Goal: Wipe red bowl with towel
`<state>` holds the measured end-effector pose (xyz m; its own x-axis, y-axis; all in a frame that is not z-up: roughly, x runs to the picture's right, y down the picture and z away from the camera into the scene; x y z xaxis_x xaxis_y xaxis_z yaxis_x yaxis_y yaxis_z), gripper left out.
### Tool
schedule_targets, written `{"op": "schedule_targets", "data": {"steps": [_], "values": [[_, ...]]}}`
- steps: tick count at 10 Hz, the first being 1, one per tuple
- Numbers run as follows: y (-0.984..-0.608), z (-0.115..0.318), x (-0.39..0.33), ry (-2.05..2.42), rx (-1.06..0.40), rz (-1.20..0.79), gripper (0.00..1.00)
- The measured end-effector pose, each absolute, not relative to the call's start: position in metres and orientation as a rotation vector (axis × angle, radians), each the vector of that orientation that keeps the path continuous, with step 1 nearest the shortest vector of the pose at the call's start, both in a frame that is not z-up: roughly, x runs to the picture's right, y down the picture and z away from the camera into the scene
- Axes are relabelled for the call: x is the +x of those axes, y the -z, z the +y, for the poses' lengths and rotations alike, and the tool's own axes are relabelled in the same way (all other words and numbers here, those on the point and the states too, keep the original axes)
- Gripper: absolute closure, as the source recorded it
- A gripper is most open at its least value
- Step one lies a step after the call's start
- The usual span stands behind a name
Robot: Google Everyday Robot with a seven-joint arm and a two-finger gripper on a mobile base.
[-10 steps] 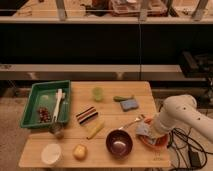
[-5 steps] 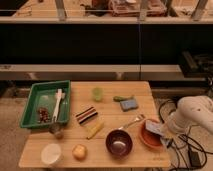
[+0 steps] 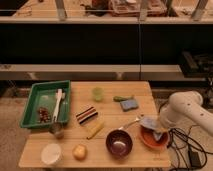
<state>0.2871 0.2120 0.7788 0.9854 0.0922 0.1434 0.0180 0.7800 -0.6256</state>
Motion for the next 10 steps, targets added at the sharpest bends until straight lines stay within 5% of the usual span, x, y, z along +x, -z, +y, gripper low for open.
{"op": "schedule_targets", "data": {"steps": [4, 10], "values": [[-0.787, 0.222, 0.250, 0.017, -0.704, -0.228, 1.00], [-0.747, 0.257, 0.258, 0.030, -0.744, -0.231, 1.00]]}}
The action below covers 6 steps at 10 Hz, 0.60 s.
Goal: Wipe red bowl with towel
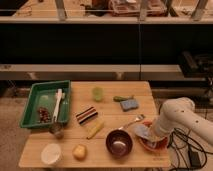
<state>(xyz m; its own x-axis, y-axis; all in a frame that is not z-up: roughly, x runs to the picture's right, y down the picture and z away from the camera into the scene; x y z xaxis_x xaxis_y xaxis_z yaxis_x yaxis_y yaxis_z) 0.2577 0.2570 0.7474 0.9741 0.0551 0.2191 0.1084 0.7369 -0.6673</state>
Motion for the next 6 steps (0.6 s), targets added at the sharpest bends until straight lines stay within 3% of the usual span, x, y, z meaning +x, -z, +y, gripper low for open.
{"op": "schedule_targets", "data": {"steps": [6], "values": [[-0.740, 0.241, 0.287, -0.008, -0.708, -0.166, 1.00]]}}
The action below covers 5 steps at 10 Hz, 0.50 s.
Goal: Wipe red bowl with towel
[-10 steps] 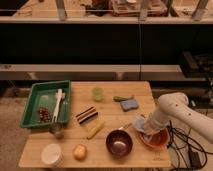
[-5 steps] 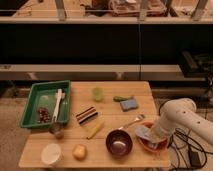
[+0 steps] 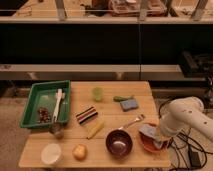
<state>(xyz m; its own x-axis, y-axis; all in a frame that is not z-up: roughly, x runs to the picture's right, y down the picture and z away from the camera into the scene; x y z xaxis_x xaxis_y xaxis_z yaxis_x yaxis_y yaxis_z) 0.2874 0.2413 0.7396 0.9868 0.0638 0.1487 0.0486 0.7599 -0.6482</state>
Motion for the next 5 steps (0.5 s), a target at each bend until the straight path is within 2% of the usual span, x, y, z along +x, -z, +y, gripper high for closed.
{"op": "schedule_targets", "data": {"steps": [5], "values": [[-0.770, 0.214, 0.279, 0.016, -0.689, -0.144, 1.00]]}}
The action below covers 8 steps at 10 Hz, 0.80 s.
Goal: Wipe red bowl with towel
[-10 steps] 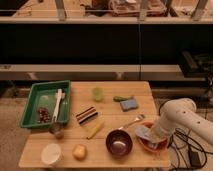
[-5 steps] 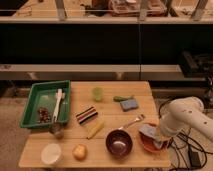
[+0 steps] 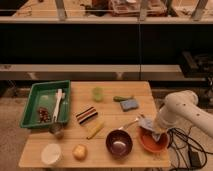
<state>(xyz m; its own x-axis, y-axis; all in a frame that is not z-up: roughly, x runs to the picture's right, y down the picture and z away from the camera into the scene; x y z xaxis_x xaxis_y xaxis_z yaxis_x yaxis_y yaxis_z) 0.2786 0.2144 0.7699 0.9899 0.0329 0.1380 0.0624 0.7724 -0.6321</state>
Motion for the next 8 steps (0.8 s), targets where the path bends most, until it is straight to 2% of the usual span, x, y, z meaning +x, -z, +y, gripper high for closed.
{"op": "schedule_targets", "data": {"steps": [4, 8], "values": [[-0.772, 0.225, 0.232, 0.091, -0.720, -0.191, 1.00], [-0.736, 0.254, 0.243, 0.094, -0.750, -0.208, 1.00]]}}
